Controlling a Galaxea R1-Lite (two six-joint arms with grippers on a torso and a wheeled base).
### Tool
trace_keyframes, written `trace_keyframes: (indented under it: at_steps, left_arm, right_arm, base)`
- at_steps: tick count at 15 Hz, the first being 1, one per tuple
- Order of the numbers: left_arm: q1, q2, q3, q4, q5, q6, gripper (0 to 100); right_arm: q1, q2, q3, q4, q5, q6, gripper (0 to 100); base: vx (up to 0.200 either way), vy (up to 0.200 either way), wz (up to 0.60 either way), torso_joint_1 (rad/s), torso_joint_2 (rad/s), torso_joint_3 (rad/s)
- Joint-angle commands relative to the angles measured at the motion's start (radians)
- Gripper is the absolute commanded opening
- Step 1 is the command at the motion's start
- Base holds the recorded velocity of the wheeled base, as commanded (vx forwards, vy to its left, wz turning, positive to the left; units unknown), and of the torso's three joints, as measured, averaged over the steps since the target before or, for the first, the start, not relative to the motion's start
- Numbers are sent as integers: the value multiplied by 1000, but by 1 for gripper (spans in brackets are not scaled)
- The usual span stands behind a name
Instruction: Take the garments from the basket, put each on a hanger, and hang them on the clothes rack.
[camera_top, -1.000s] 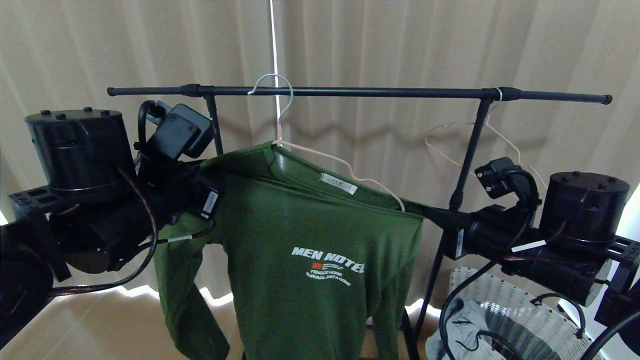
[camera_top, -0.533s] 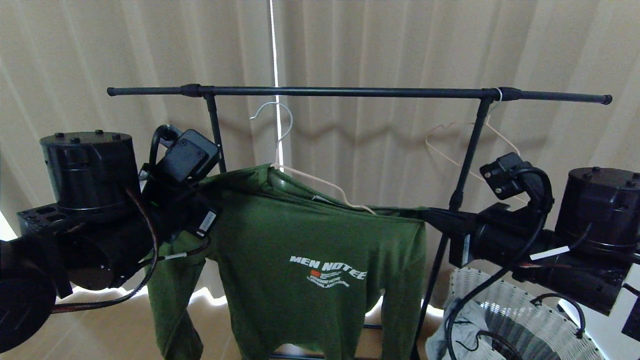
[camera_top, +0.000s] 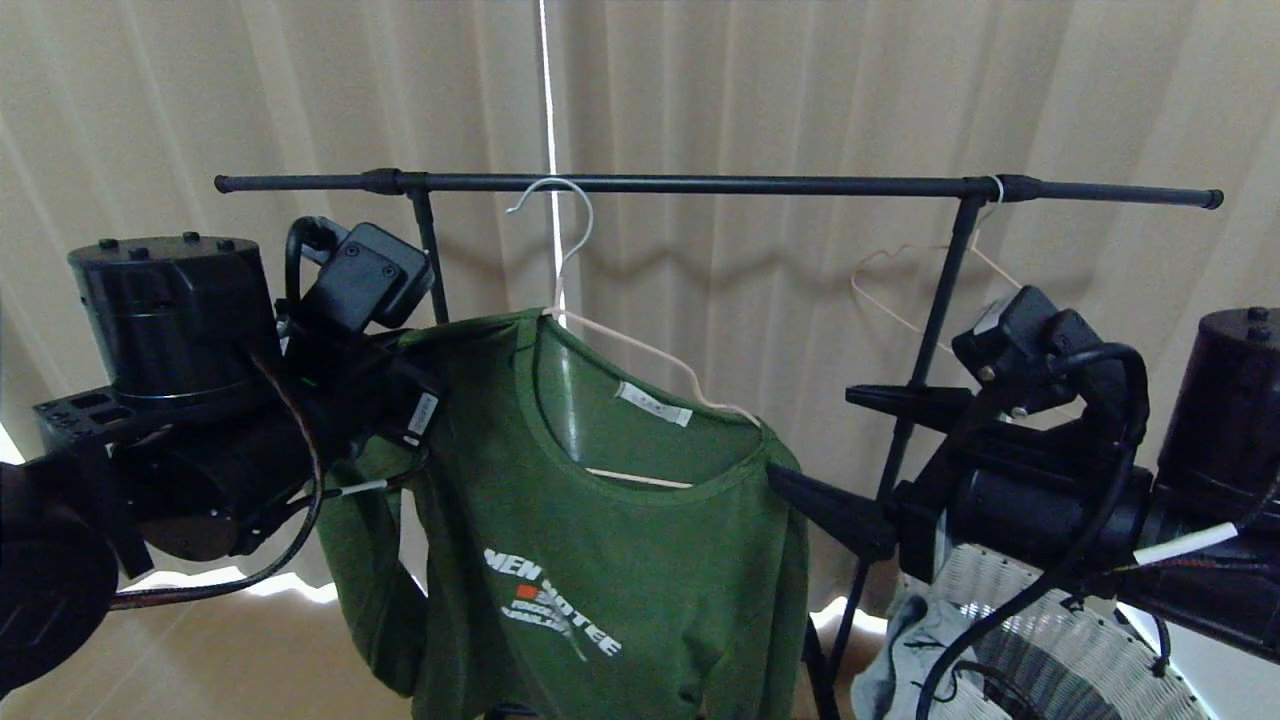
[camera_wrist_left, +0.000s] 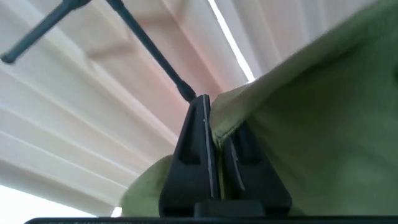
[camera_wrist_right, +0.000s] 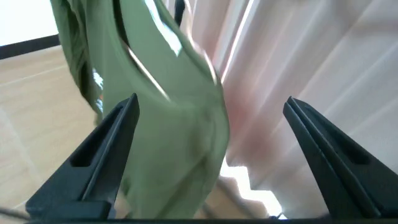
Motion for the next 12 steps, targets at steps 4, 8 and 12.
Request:
trace_keyframes:
  at_steps: [4,8,12]
  left_arm:
    - [-3,33,-44,-7,2,-49,0]
    - [-45,31,-39,-7,2,-60,0]
    - [-69,30,-26,-6,2,-80,0]
  right_arm:
    - [-3,100,-149,38,-2,-100,100]
    - [-3,195,-301,43,-14,-172,100]
    - [-27,264,-353,41,-39,-233,100]
  base:
    - [0,0,0,0,0,0]
    - [0,0,0,0,0,0]
    - [0,0,0,0,0,0]
